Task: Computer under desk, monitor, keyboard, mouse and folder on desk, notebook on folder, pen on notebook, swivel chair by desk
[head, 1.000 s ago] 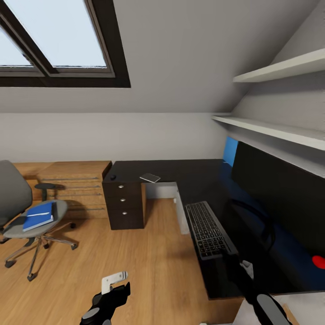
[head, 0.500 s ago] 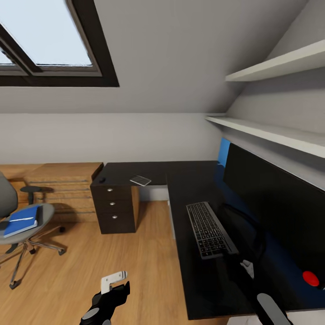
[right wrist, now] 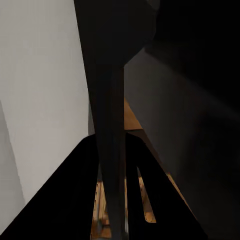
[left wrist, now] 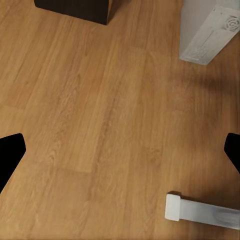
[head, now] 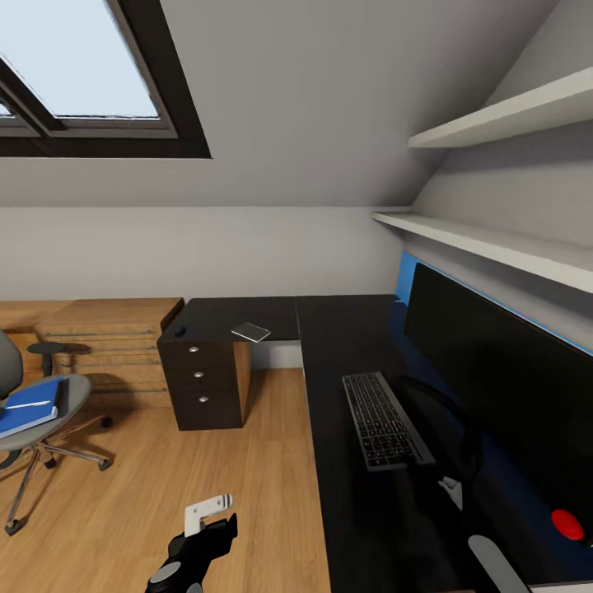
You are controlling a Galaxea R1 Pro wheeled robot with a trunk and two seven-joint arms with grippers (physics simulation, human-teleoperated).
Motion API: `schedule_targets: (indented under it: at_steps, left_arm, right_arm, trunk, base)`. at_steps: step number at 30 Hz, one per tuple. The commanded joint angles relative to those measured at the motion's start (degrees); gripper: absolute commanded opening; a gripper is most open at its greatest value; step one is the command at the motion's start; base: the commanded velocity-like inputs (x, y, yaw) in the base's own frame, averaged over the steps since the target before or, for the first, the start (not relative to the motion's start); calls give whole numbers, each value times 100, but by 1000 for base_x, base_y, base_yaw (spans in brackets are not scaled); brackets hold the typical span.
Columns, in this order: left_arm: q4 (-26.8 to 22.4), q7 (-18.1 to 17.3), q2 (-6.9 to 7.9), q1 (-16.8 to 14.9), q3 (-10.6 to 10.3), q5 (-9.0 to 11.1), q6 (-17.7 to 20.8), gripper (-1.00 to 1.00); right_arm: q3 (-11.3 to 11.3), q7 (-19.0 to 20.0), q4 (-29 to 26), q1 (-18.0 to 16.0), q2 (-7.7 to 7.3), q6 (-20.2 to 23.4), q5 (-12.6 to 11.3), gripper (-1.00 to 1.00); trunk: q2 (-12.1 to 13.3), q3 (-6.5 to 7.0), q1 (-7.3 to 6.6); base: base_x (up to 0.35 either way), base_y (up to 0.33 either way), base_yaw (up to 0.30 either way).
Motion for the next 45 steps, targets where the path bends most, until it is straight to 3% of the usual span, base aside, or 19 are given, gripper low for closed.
schedule_targets:
  at_steps: [1, 6, 13, 45]
  left_arm:
    - [-8, 52, 1, -6, -9, 60, 12, 100]
    - [-8, 52, 1, -4, -9, 60, 12, 100]
    - [-8, 52, 1, -4, -9, 68, 12, 100]
    - [-5, 38, 1, -4, -9, 68, 12, 100]
  right_arm:
    - [11, 21, 2, -4, -2, 16, -100, -100]
    - [7, -222, 2, -4, 50, 12, -228, -100]
    - [6, -275, 1, -4, 97, 1, -402, -100]
    - [8, -278, -5, -4, 152, -256, -410, -100]
  trunk:
    - [-6, -8, 1]
    - [-6, -8, 1]
    - [-6, -8, 1]
    - [-6, -8, 1]
  base:
    - [0, 0, 0]
    - [0, 0, 0]
    - [0, 0, 0]
    - [53, -28, 0]
